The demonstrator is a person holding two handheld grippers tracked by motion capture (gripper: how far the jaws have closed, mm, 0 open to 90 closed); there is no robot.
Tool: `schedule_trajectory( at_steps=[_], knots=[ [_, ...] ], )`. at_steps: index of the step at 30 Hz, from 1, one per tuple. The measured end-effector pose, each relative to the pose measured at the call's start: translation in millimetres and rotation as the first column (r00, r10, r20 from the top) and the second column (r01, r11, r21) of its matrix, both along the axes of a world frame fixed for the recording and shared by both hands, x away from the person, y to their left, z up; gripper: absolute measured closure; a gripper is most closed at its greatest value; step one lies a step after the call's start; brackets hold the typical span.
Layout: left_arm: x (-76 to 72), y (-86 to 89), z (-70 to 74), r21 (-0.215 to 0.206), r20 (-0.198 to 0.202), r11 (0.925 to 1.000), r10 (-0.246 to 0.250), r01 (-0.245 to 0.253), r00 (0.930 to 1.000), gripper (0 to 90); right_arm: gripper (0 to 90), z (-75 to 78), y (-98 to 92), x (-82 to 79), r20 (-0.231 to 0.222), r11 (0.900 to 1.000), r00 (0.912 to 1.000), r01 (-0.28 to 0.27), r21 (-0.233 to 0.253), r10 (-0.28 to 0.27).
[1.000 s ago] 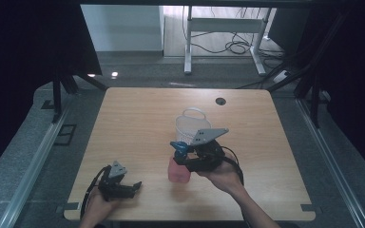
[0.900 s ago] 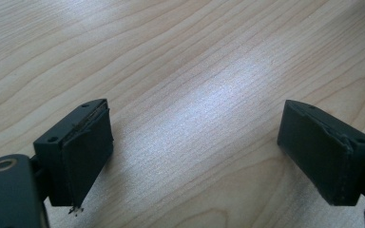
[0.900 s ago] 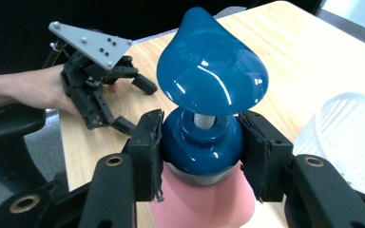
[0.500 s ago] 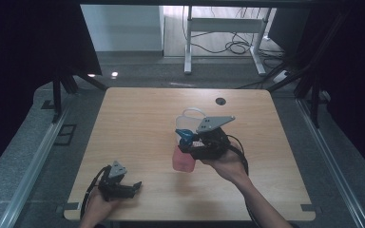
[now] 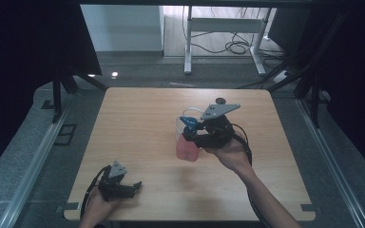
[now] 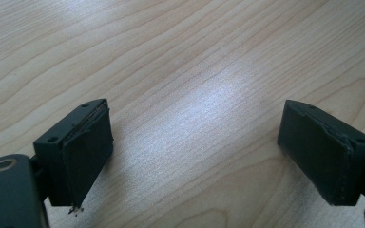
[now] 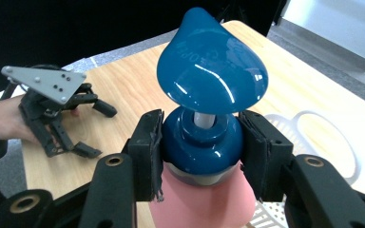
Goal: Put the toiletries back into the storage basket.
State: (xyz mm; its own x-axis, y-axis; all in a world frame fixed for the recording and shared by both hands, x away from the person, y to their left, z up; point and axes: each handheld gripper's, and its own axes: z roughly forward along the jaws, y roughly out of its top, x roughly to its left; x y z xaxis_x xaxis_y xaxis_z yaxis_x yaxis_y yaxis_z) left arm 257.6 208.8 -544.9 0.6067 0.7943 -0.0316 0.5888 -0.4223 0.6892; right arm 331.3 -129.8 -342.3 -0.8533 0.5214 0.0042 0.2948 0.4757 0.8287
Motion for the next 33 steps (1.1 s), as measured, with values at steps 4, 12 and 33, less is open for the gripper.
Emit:
schedule_trajectory(
  at_steps=[4, 12, 33],
  knots=[
    [0.0, 0.1, 0.0, 0.001, 0.0, 1.0, 0.0, 0.0, 1.0, 11.2, 53.1, 5.4, -1.5, 4.8, 0.009, 1.0, 0.9998, 0.016, -0.002, -0.016],
    [0.0, -0.1, 0.0, -0.001, 0.0, 1.0, 0.001, -0.001, 1.0, 11.2, 53.2, 11.9, -3.3, 13.4, 0.026, 0.999, 0.9986, 0.047, -0.006, -0.046],
    [0.0, 0.0, -0.2, 0.0, 0.002, 1.0, 0.0, 0.0, 1.0, 11.1, 53.1, 13.4, -10.6, 46.5, 0.059, 0.99, 0.9888, 0.138, -0.007, -0.137]
  ],
)
